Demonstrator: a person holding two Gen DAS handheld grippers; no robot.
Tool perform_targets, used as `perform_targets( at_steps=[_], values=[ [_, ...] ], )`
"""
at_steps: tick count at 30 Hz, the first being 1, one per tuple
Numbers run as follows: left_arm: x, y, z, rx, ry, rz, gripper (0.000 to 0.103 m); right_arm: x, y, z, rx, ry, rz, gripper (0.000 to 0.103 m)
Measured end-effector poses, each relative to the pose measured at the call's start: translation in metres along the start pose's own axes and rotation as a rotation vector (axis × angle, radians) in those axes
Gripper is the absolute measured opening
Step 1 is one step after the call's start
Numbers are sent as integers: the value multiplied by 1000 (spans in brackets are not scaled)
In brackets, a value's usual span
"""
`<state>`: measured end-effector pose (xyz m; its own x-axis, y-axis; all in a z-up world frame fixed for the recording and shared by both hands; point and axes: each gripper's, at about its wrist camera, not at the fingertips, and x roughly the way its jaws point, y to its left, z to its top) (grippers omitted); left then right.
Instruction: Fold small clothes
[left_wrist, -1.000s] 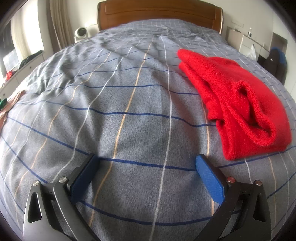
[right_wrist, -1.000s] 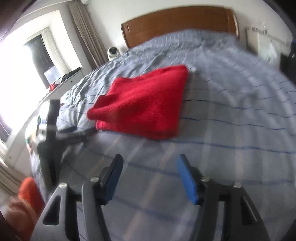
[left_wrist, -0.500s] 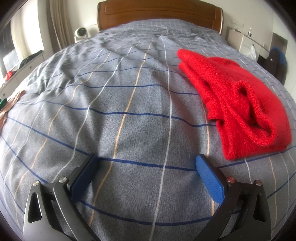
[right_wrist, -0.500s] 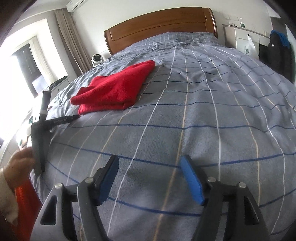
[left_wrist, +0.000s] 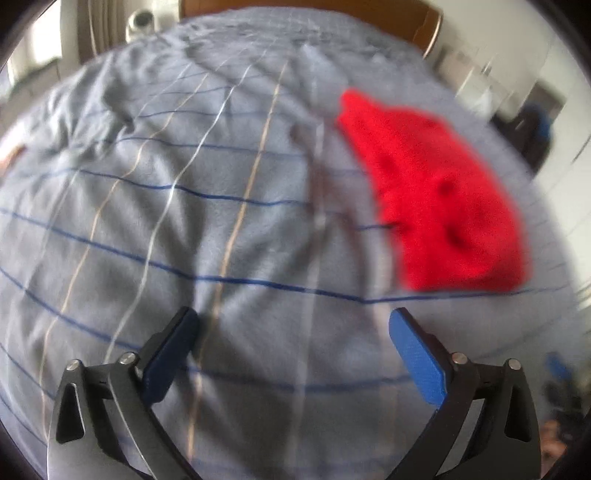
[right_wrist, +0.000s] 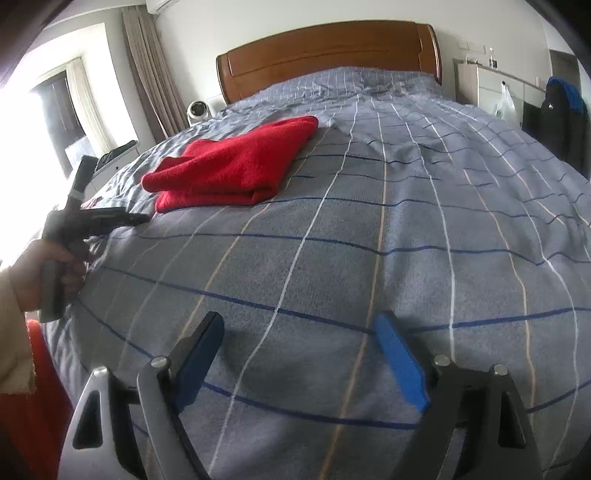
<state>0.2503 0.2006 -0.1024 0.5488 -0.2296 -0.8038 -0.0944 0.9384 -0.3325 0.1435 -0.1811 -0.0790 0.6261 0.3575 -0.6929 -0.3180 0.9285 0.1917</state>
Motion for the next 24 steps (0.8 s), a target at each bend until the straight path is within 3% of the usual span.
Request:
perform_targets(
  at_steps=[3,5,8,13,16,20,22,24],
  values=[
    [-30,-6,16,-53,-77,-276,102,-7,-9,20,60,-43,45,84],
    [-30,-27,36,-25,-73,-365,102,1,-17,45,103,-47,78,84],
    [-1,-50,59,5,-9,-359,102,25,-27,96,170,-51,147,84],
    [61,-53,84,-19,100,-203,98,95,-28,176,242,42,250,84],
    [77,-52,87,-32,126,-182,98,145,-25,201,269,131,309,84],
    [92,-59,98,-22,164,-183,97,210,-25,202,384,247,351,81],
    [97,-66,99,-1,156,-164,75,232,-17,198,400,259,332,72],
    [99,-69,97,-11,145,-195,32,237,5,201,273,247,246,49]
  ],
)
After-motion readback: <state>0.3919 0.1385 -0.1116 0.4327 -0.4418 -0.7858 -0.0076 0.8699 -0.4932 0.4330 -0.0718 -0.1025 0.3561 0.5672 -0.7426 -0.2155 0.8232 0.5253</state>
